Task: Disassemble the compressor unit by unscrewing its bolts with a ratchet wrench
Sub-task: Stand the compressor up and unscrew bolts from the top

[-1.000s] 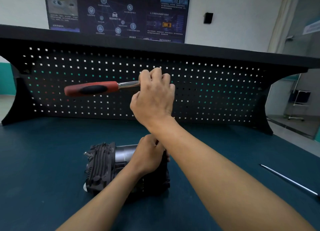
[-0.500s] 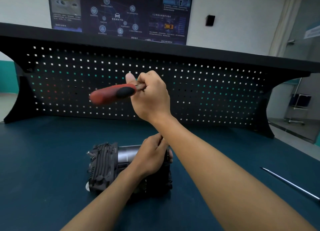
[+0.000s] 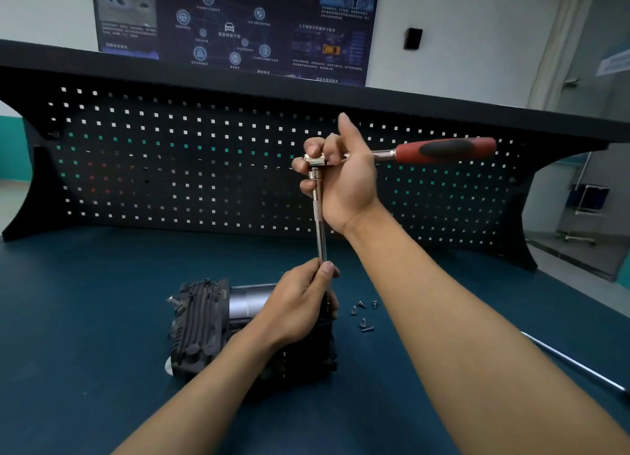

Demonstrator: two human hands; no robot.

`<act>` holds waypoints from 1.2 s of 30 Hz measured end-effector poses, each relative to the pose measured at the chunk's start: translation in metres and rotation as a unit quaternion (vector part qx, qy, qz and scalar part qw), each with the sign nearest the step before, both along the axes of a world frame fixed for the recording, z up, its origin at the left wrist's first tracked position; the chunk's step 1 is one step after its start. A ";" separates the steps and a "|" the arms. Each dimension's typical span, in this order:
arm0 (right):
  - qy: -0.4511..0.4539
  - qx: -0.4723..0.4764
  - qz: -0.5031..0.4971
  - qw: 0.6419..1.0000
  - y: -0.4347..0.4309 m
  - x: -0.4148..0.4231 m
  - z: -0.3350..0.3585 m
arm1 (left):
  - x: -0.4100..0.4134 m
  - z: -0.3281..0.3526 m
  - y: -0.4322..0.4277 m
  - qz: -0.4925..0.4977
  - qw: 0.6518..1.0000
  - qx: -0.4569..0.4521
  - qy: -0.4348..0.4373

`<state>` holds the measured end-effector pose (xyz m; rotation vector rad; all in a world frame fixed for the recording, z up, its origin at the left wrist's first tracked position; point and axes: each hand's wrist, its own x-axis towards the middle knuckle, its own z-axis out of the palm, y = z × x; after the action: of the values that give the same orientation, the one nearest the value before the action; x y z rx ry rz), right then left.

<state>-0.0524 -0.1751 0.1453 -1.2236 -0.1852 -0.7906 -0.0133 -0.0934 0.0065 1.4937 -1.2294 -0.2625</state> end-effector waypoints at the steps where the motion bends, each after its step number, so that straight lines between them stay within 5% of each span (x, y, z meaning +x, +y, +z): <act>1: -0.001 0.021 0.023 1.000 -0.003 -0.001 0.000 | 0.000 0.000 0.000 -0.005 1.000 -0.003 0.007; 11: -0.020 0.089 0.063 0.994 -0.016 -0.012 0.000 | 0.003 0.004 0.000 -0.020 1.000 0.004 0.019; 17: -0.014 -0.008 -0.122 0.992 -0.007 -0.008 0.000 | 0.001 0.004 -0.002 0.010 1.000 0.014 -0.014; 26: -0.043 -0.204 -0.315 0.926 -0.002 0.002 -0.010 | -0.001 0.004 -0.003 0.036 0.999 0.016 -0.020; 28: -0.037 -0.254 -0.374 0.891 -0.001 0.004 -0.014 | -0.002 0.005 -0.002 0.041 0.999 0.014 -0.027; 31: 0.002 -0.363 -0.508 0.782 0.003 0.006 -0.019 | -0.004 0.006 -0.001 0.051 0.998 0.013 -0.043; 36: 0.077 -0.486 -0.575 0.654 0.013 0.010 -0.021 | -0.004 0.006 -0.001 0.053 0.998 0.016 -0.041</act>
<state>-0.0424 -0.1622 0.1244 -2.4980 0.4602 -1.8036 -0.0173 -0.0943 0.0129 1.6055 -1.2105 -0.1523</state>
